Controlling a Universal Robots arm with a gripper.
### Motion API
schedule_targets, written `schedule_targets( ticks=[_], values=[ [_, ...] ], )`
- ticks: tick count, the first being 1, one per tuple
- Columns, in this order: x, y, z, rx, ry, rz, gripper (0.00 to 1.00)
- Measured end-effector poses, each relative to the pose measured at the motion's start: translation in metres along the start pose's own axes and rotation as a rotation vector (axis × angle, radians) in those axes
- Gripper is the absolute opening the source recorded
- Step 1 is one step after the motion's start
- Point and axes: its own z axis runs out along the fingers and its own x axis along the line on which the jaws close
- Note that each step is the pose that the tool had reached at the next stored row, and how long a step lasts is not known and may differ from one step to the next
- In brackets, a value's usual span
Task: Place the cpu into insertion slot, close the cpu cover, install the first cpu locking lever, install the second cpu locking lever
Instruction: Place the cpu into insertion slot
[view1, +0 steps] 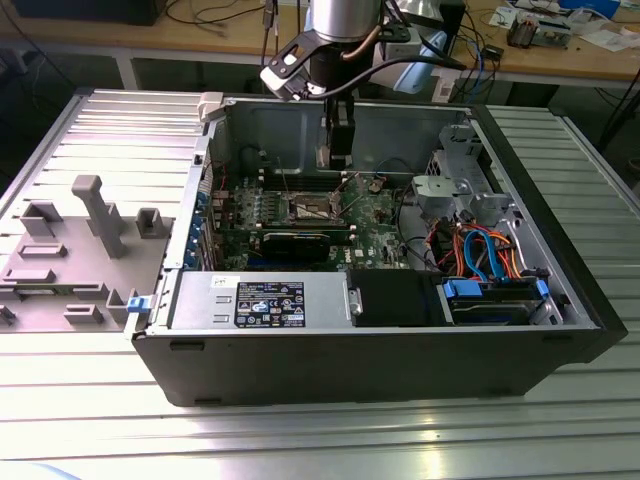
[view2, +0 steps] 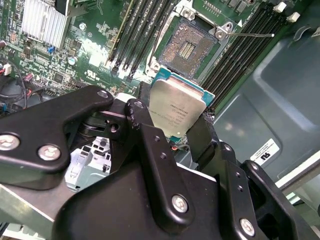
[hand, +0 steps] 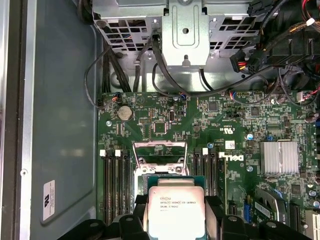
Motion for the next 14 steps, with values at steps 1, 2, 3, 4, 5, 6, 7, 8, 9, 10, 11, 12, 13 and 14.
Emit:
schedule_targets(
  ticks=[1,2,3,4,5,6,7,8,9,10,11,12,13,14],
  values=[
    [0.0,0.0,0.0,0.0,0.0,0.0,0.54],
    [0.0,0.0,0.0002,0.0,0.0,0.0,0.54],
    [0.0,-0.0003,0.0005,-0.0001,0.0001,0.0,0.54],
    [0.0,-0.0006,0.0007,-0.0001,0.0001,0.0,0.54],
    [0.0,-0.0009,0.0011,0.0,0.0001,0.0,0.54],
    [0.0,-0.0015,0.0018,0.0,0.0001,0.0,0.54],
    [0.0001,-0.002,0.0024,0.0,0.0,0.0,0.54],
    [0.0002,-0.0024,0.0031,-0.0001,0.0,0.0,0.54],
    [0.0003,-0.0033,0.0047,0.0,0.0001,0.0,0.54],
    [0.0004,-0.0045,0.0072,0.0,0.0,0.0,0.54],
    [0.0006,-0.0055,0.0102,-0.0001,0.0001,0.0,0.54],
    [0.0006,-0.0062,0.0121,0.0,0.0,0.0,0.54],
    [0.0006,-0.0071,0.014,-0.0001,0.0,0.0,0.54],
    [0.0007,-0.008,0.0165,-0.0006,0.0002,-0.001,0.54]
  ],
)
